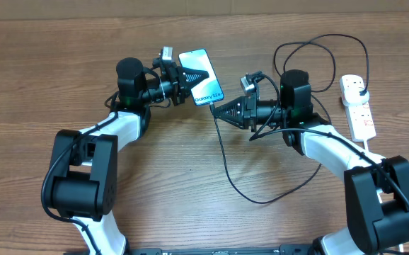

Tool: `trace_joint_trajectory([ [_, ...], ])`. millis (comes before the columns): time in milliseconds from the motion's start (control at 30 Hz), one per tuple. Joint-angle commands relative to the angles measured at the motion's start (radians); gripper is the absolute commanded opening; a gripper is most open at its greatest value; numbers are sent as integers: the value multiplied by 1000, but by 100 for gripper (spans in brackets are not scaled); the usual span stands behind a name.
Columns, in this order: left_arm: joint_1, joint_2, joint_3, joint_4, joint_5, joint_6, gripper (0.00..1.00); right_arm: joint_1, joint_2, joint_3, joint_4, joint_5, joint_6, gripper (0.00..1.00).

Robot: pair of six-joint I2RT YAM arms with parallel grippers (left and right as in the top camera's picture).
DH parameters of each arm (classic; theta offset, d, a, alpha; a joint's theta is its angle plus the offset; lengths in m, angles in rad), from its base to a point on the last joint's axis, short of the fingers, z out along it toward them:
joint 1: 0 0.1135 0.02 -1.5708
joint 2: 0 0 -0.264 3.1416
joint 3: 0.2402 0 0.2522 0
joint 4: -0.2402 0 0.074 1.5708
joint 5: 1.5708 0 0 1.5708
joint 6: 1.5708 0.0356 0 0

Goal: Plug charger to phone and switch on socket

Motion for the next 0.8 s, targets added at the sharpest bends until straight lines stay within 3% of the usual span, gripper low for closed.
trace_joint_trajectory([
  [0,-21,-6,6,11,72,27,4,-2,-21,-3,6,24,-4,4],
  [767,-21,-6,6,37,156,15,4,-2,-21,-3,6,55,-4,4],
])
